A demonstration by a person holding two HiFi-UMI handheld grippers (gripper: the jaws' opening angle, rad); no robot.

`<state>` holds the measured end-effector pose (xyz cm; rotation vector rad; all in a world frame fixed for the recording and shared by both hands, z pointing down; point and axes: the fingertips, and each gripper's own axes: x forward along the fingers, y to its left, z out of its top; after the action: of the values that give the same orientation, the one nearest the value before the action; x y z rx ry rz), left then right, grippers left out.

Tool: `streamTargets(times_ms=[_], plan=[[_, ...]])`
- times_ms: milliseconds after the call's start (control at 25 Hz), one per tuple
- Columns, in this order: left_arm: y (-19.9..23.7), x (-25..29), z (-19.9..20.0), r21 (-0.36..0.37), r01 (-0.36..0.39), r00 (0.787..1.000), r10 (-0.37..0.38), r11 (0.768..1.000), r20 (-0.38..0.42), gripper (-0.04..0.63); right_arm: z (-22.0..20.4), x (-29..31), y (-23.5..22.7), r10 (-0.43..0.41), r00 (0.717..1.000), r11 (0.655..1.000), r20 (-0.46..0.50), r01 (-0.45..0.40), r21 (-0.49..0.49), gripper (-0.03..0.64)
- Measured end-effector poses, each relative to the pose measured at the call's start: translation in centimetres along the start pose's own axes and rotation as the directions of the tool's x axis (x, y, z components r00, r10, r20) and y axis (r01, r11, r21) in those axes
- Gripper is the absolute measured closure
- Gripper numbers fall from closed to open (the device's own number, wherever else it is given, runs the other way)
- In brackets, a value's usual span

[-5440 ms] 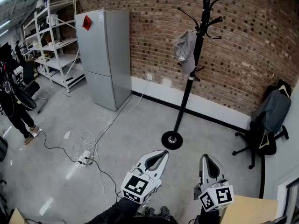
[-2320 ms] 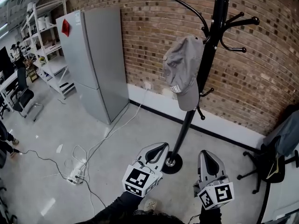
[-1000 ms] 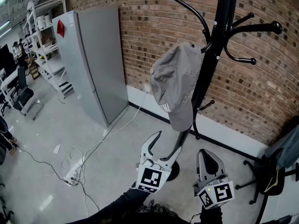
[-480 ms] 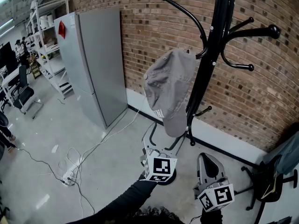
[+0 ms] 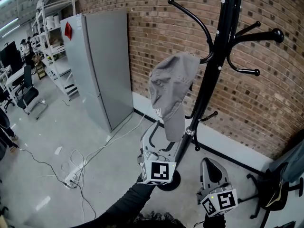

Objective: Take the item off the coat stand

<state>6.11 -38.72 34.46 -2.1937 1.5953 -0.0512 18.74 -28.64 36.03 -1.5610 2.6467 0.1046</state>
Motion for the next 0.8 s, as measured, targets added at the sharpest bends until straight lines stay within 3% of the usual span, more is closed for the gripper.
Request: streamTargets(times_ms=[80,200,320,560,800], plan=[[0.5,-0.7,0.4,0.035,-0.006,1.000,0.005,0.999,0.021,0.356,0.1,0.2,0.1,-0.001,1.000,1.000,0.006,0.001,-0.001,0.607],[1.1,-1.0,0.0,0.046,0.005,1.000,-0.005,0.999,0.018,0.420,0.3,0.5,0.0,-0.028,0.999,1.000,0.025,0.028,-0.004,0.607],[3.0,-1.0,-0.5,0.015,-0.029,0.999,0.029,0.999,0.015,0.524,0.6,0.9,0.2,-0.023,0.999,1.000,0.039,0.023,-0.002,0.607],[8.0,-0.8,0.1,0.001,-0.142,0.990,0.142,0.990,0.017,0.566,0.9,1.5,0.7,-0.011,0.999,1.000,0.044,0.012,-0.002,0.607],[9.6,-0.7,0.9,-0.049,-0.173,0.983,0.175,0.984,0.044,0.570,1.1,2.0,1.0,-0.007,0.999,1.000,0.041,0.008,-0.008,0.607]])
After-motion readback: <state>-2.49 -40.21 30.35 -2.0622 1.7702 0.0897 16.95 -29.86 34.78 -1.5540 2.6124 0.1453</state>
